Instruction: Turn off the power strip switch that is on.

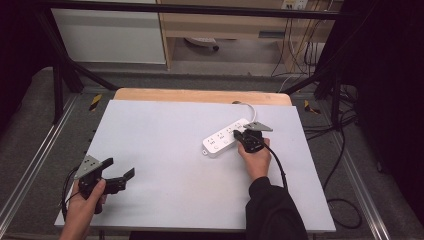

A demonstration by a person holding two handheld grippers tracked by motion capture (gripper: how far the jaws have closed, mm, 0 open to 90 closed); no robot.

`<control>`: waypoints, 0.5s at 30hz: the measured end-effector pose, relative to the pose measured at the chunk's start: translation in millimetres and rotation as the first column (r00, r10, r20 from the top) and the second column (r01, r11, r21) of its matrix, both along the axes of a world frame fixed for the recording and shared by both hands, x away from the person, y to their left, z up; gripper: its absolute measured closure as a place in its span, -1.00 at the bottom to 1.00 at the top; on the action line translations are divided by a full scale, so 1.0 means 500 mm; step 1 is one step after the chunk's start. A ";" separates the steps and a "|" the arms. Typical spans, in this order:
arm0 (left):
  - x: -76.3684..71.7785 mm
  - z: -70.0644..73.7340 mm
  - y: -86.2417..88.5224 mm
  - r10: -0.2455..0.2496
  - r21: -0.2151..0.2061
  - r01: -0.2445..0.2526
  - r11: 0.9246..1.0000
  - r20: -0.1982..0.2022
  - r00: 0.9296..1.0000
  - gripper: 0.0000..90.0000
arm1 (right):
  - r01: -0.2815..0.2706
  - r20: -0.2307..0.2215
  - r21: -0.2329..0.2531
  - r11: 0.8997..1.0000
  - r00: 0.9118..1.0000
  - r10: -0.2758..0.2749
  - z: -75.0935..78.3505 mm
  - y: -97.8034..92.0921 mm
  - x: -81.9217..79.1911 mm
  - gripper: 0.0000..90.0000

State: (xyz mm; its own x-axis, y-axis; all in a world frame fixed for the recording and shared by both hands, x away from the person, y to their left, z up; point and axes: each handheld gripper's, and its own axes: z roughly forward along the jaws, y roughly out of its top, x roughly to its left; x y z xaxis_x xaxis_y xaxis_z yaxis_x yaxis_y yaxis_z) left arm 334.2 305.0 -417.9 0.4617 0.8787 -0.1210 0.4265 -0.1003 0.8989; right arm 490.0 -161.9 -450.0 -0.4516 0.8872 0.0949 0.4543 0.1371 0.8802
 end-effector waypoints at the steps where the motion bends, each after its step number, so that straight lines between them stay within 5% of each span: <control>1: 0.000 0.000 0.000 0.001 -0.001 -0.001 1.000 0.000 1.000 -0.84 | -0.001 0.001 -0.005 1.000 1.000 0.001 0.000 0.000 0.000 1.00; 15: -0.001 0.002 0.001 0.002 -0.002 -0.002 1.000 0.007 1.000 -0.84 | -0.011 0.011 -0.042 0.999 1.000 0.011 -0.001 0.004 0.000 1.00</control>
State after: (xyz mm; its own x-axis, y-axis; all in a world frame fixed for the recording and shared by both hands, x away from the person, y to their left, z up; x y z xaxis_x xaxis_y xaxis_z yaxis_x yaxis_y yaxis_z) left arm 333.5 305.3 -417.0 0.4605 0.8796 -0.1192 0.4201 -0.0976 0.9022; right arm 489.9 -160.2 -450.3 -0.4624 0.8851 0.0521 0.4424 0.1794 0.8787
